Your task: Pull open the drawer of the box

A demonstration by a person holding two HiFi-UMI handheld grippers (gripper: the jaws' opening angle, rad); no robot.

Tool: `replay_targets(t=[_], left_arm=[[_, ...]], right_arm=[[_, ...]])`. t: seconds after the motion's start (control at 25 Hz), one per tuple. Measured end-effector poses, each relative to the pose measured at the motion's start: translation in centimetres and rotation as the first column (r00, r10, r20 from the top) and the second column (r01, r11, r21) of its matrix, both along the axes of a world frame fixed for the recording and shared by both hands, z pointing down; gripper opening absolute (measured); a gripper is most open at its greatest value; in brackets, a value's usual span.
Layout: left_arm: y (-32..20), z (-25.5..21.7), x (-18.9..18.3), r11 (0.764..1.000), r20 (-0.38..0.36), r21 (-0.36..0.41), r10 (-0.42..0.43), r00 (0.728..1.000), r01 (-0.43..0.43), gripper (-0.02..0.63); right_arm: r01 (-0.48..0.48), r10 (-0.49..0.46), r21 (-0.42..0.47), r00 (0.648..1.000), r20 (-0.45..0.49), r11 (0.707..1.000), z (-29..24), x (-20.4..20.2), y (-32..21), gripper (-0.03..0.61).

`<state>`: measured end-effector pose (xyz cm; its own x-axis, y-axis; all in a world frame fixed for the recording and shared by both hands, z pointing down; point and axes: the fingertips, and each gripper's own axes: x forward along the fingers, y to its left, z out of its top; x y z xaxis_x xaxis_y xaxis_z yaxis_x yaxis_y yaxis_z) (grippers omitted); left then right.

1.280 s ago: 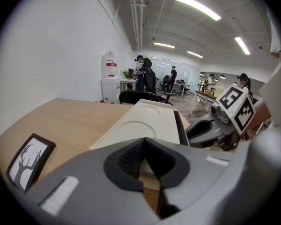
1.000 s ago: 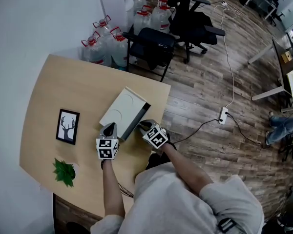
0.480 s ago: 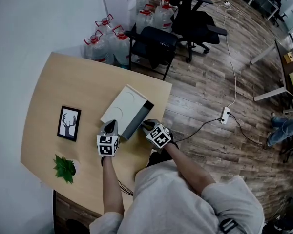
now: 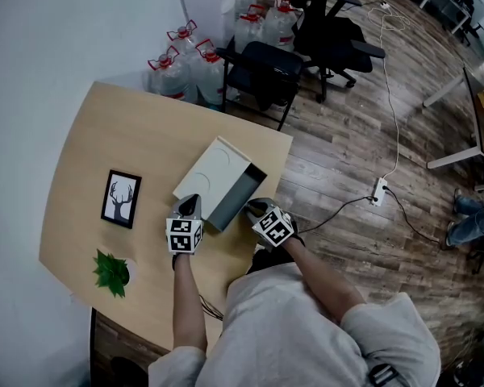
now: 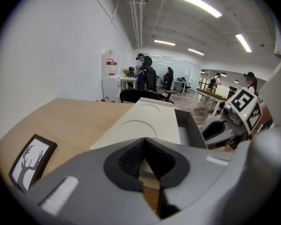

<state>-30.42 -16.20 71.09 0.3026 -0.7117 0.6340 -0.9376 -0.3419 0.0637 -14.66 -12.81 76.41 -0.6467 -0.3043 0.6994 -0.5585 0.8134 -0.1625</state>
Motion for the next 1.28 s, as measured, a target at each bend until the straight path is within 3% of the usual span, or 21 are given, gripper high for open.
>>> replay_targets(t=[1.28], left_arm=[[-0.1, 0.3, -0.2, 1.0, 0.024, -0.012, -0.01, 1.0, 0.011, 0.054]], right_arm=[[0.009, -0.009, -0.005, 1.0, 0.002, 1.0, 0.3, 2.5, 1.6, 0.067]])
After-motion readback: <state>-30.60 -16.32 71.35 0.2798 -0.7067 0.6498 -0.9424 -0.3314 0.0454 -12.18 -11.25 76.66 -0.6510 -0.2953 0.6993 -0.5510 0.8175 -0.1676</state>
